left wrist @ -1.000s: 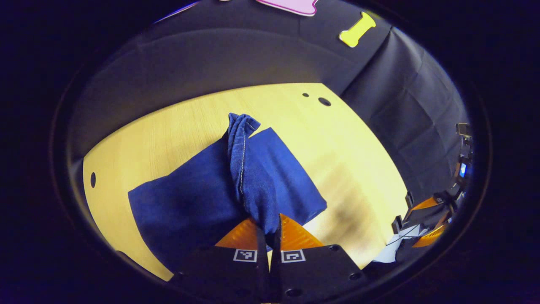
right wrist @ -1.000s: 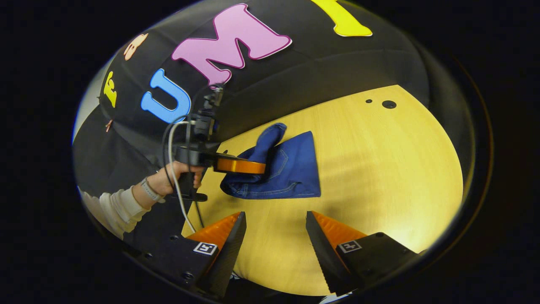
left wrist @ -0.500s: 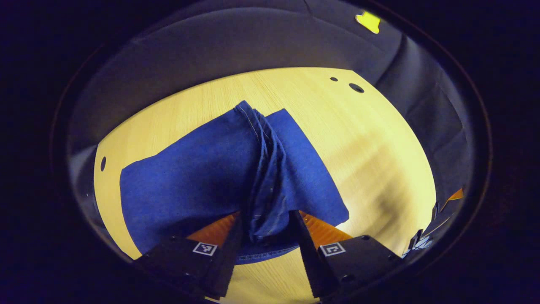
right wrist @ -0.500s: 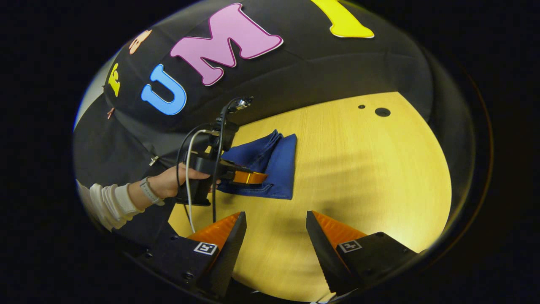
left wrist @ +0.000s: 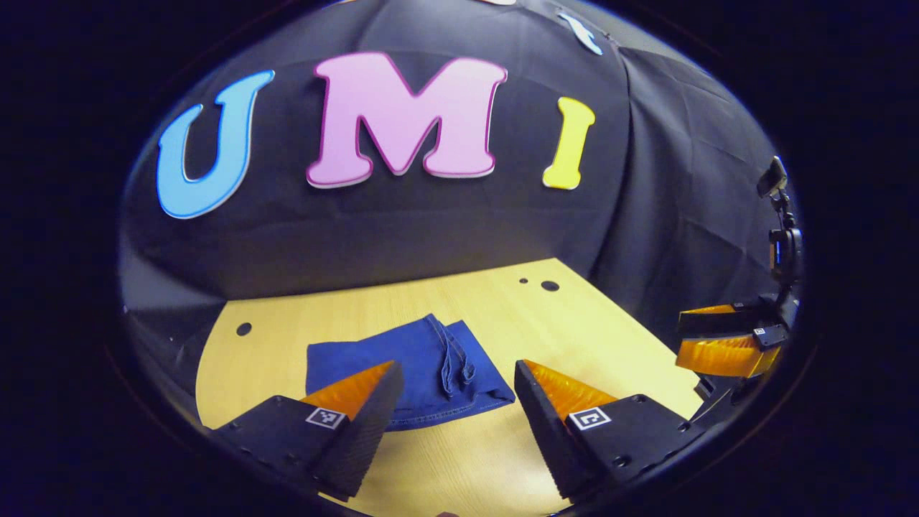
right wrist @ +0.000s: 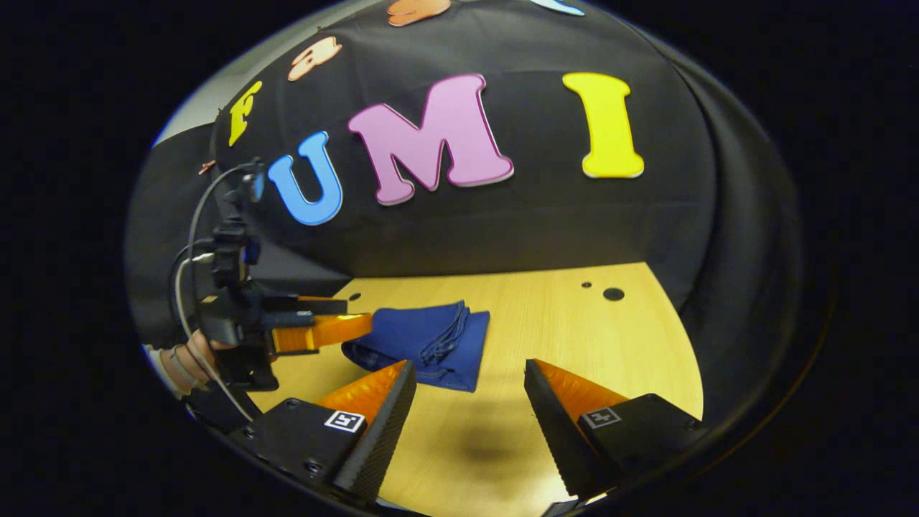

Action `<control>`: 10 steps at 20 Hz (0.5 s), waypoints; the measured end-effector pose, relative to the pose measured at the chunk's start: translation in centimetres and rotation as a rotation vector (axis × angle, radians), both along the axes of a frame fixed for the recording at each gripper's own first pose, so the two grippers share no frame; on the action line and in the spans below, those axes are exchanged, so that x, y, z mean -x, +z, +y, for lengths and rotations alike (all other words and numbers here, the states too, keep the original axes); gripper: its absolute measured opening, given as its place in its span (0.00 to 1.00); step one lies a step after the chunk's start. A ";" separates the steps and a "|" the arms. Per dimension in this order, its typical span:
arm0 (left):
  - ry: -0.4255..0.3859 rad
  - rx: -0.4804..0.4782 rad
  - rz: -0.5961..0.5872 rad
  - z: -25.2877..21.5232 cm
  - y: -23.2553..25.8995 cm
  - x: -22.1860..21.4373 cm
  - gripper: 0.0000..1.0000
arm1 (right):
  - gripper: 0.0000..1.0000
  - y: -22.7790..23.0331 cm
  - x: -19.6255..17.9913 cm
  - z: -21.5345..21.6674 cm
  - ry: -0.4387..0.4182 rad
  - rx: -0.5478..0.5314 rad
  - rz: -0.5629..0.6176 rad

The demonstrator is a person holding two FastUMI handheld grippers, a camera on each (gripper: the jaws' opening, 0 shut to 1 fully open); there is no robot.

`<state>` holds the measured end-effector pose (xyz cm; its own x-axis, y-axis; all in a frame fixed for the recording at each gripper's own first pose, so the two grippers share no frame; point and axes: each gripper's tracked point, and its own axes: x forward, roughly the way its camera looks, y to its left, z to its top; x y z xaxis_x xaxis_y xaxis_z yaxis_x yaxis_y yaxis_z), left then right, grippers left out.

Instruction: Grasp the waist and the cuffs of the jeans and fold them to make the two legs overlap; first hold the waist and fold one-third of the jeans toward the cuffs, then hold the cuffs and fold the remaining one-third in the same direction to finish folding.

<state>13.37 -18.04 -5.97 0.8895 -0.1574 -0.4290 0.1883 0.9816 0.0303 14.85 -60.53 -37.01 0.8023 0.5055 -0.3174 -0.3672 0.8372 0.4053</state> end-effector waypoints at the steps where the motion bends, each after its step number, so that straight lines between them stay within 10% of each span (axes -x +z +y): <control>1: 0.018 0.001 -0.058 0.1 2.2 2.4 0.97 | 0.94 1.9 1.0 -0.2 -0.026 0.003 -0.041; 10: 0.190 0.015 -0.371 1.2 12.3 19.0 0.96 | 0.97 16.2 11.7 -5.7 -0.305 0.073 -0.377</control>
